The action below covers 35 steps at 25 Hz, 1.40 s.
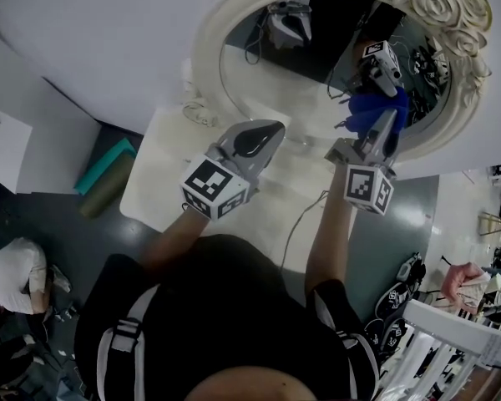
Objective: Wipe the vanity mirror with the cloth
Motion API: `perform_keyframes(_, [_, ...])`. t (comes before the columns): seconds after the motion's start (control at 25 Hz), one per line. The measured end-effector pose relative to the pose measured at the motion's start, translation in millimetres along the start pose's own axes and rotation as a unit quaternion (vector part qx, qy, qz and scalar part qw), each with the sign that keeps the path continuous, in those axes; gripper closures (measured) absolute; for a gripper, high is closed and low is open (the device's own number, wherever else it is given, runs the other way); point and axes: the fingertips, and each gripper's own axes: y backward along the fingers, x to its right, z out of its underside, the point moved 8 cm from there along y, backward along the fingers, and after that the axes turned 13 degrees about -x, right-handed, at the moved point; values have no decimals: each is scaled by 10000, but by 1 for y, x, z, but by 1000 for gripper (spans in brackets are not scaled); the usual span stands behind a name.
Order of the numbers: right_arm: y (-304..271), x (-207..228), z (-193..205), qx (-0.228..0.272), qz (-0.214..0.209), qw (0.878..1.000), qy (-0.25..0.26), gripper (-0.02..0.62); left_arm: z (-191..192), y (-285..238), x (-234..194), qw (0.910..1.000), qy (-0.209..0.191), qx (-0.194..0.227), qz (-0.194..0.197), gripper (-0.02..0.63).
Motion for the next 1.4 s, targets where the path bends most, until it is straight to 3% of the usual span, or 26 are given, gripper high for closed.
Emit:
perform_keyframes(0.64, [-9,-36,-25,100,-123,9993,346,555,1,35,-11,9997,194,135,-31,597])
perform_keyframes(0.96, [-37,-88,-24,68,-235,9978,616,555,-12,57,-48,9995,284,159,24,597])
perform_keyframes(1.4, [-48,-126,-22,-3,-365,9935,1075,555,-12,70,-65,9993,312,194,-53,597])
